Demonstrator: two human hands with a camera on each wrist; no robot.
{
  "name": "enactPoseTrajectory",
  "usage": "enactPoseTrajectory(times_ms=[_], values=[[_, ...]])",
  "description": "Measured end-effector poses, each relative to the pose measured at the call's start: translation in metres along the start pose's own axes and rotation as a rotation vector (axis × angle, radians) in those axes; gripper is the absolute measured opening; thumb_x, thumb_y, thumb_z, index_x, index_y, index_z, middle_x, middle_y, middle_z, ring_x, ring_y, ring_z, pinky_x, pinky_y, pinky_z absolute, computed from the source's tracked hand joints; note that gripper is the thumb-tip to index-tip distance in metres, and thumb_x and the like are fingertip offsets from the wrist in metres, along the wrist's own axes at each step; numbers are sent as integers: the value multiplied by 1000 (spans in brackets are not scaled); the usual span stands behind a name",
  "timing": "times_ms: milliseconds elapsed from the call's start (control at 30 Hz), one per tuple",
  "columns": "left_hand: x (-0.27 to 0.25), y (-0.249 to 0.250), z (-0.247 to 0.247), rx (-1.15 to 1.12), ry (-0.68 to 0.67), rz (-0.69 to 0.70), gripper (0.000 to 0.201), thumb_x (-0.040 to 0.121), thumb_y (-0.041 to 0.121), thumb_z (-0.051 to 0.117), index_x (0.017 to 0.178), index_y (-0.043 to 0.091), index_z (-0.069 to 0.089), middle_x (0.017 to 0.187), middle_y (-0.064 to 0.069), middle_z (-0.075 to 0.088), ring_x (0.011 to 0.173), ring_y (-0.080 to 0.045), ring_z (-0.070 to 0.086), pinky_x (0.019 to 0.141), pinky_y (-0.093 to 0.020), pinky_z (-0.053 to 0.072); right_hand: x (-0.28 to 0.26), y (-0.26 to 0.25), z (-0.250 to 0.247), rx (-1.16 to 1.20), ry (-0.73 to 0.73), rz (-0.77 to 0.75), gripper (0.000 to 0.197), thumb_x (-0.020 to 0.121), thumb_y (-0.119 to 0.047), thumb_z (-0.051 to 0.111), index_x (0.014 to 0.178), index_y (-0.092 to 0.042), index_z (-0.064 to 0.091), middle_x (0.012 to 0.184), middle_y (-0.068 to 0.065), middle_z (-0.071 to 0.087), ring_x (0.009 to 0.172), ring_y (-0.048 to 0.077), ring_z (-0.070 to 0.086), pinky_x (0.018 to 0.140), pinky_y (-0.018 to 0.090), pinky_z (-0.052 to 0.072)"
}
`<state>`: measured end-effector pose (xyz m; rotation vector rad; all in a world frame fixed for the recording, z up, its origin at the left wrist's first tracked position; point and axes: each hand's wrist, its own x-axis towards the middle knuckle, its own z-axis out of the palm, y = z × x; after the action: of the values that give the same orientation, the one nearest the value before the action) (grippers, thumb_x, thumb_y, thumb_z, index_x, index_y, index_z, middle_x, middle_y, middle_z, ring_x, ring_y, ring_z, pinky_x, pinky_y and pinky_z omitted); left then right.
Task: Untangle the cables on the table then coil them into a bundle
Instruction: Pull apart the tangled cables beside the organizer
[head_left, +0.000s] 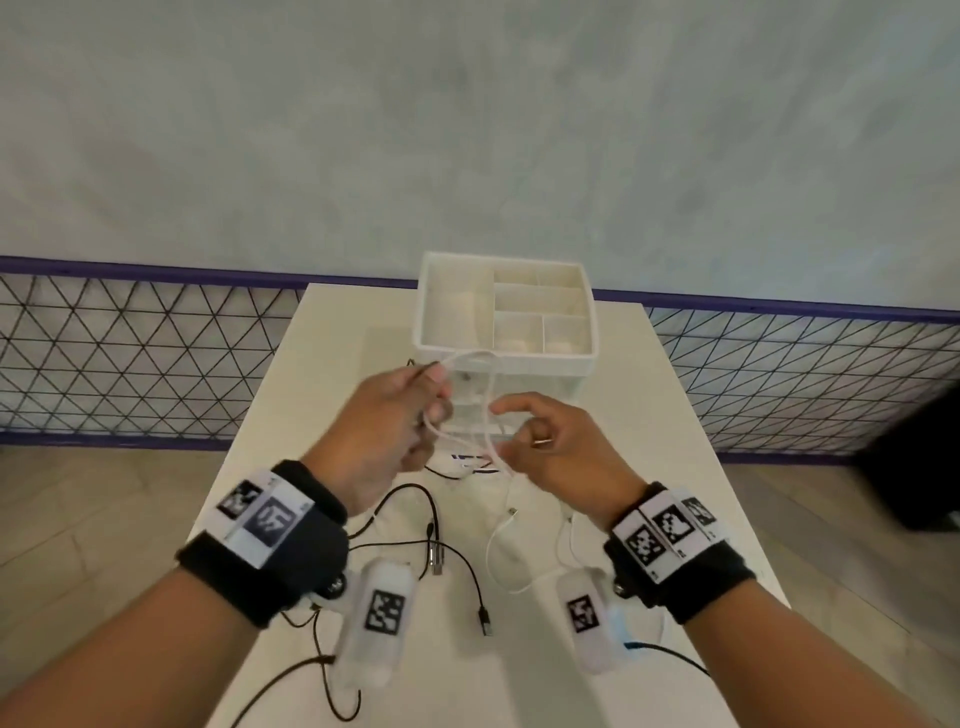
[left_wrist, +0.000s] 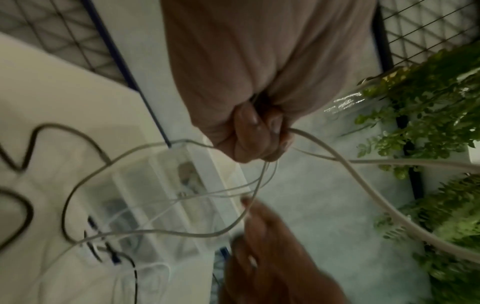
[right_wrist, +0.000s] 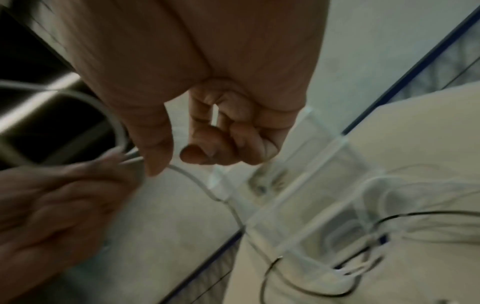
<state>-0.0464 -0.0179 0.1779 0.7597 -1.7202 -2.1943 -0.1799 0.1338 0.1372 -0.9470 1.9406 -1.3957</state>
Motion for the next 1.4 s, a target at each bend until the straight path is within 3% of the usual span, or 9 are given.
enactPoseTrajectory(times_ms=[167, 300, 533, 700, 867, 967, 1133, 1267, 1400], values=[[-1, 0, 11, -1, 0, 4, 26, 104, 21, 45, 86, 9, 57, 58, 0, 57, 42, -8, 26, 37, -18, 20, -2, -19, 19, -51, 56, -31, 10, 78, -33, 72, 76, -25, 75, 48, -9, 60, 42, 1, 50, 51, 18, 40], [2, 6, -20, 16, 215, 1, 25, 104, 23, 46, 87, 11, 61, 64, -1, 63, 44, -7, 31, 37, -19, 25, 1, -14, -32, -354, 161, 91, 23, 92, -12, 61, 78, -18, 78, 45, -26, 59, 37, -6, 51, 49, 10, 38], [2, -4, -44, 136, 266, -105, 29, 105, 16, 42, 83, 3, 58, 76, -8, 51, 58, -13, 42, 37, -14, 35, 14, -57, -120, -478, 678, -63, 21, 94, -36, 58, 86, -23, 71, 67, -5, 72, 53, 11, 67, 59, 25, 49], [-2, -18, -30, 125, 171, -231, 27, 104, 22, 44, 83, 8, 51, 70, -8, 50, 47, -13, 43, 29, -16, 26, 20, 22, -114, -794, 375, 357, 60, 94, -25, 59, 149, -17, 38, 134, 10, 62, 117, 33, 62, 101, 43, 48], [-6, -33, -19, 118, 200, -237, 23, 104, 22, 45, 85, 10, 49, 67, -3, 43, 44, -9, 30, 31, -15, 22, -32, 109, -24, -826, 77, 211, 20, 84, -24, 58, 98, -32, 69, 102, -1, 70, 100, 27, 67, 86, 34, 52], [-6, -39, -9, 49, 159, -249, 22, 102, 20, 49, 82, 10, 49, 65, -1, 42, 47, -9, 33, 31, -14, 24, -54, 152, 28, -906, -277, 274, 38, 88, -35, 63, 126, -32, 61, 130, -2, 51, 119, 25, 55, 101, 38, 45], [-6, -39, -2, 127, 140, -223, 32, 100, 28, 52, 72, 13, 48, 58, -1, 46, 46, -12, 41, 36, -20, 31, -53, 162, 48, -1126, -237, 71, 18, 94, -25, 50, 107, -26, 62, 114, 0, 60, 109, 26, 52, 91, 39, 36], [-7, -39, -4, 384, 141, -17, 34, 102, 31, 47, 84, 11, 69, 80, 3, 75, 77, -10, 68, 77, -30, 53, -30, 100, 15, -702, -172, -83, 13, 94, -26, 49, 93, -24, 61, 83, -2, 72, 76, 23, 64, 76, 36, 51], [-8, -40, 10, 395, 58, 130, 37, 103, 37, 44, 98, 10, 69, 78, 8, 75, 83, -7, 69, 83, -30, 46, -15, 3, -2, -398, -28, -311, 10, 96, -23, 64, 89, -21, 71, 78, -4, 71, 66, 18, 61, 66, 28, 50]])
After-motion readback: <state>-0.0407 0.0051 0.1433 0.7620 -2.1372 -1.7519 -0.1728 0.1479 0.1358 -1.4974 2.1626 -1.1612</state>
